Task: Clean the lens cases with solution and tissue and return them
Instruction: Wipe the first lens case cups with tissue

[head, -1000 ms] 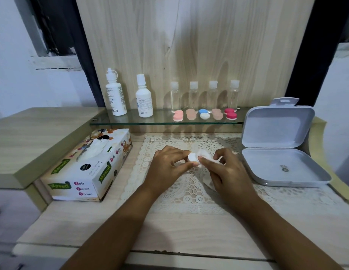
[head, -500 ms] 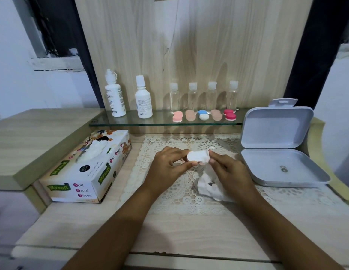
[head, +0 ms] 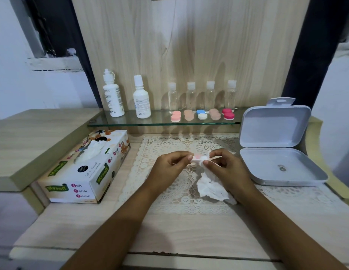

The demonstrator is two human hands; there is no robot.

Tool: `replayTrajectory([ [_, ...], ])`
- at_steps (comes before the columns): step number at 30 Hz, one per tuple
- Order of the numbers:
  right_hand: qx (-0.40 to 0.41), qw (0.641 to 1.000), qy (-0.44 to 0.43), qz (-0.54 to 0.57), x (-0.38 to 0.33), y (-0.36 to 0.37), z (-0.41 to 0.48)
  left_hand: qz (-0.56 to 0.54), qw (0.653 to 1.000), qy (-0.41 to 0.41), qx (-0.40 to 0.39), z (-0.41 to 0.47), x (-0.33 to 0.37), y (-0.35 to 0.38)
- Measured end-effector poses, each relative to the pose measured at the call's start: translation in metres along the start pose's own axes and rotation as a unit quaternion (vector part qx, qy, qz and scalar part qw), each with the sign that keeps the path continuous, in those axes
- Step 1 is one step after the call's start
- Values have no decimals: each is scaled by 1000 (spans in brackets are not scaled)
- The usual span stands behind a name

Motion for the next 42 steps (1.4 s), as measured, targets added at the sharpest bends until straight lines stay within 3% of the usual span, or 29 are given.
replayTrajectory([
  [4, -15, 992, -63, -105, -4, 4, -3, 75, 997, -10, -19, 1, -5, 1],
  [8, -24, 960, -148, -237, -8, 4, -2, 176, 984, -24, -21, 2, -11, -3],
  [13, -29, 933, -172, -313, -7, -3, -1, 344, 938, -23, -38, 5, -15, -3],
  [16, -75, 919, -136, -362, -6, -2, -4, 353, 934, -21, -43, 5, -16, -1],
  [19, -171, 885, -67, -427, 0, 1, -12, 359, 932, -15, -46, 4, -15, -1],
  [23, -253, 861, -20, -440, 2, -2, -18, 357, 932, -15, -51, 3, -16, -2],
  [26, -226, 882, -44, -412, 6, -3, -12, 348, 936, -15, -54, 4, -17, -3],
  [30, -118, 899, -130, -400, 12, -6, 2, 307, 951, -20, -38, 6, -20, -6],
  [33, -78, 889, -166, -420, 14, -4, 4, 291, 956, -22, -17, 9, -22, -11],
  [38, -21, 916, -173, -362, -5, -4, -1, 394, 919, -22, 7, 10, -28, -18],
  [42, 6, 932, -178, -315, -12, -6, -6, 401, 915, -46, -20, 10, -35, -16],
])
Point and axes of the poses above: each hand's wrist, its own z-axis towards the middle knuckle, its own y-axis out of the palm, x = y × z, the point moved 6 cm from there along z, towards the middle knuckle, and after that the axes turned 6 degrees about z, right-handed, at the moved point
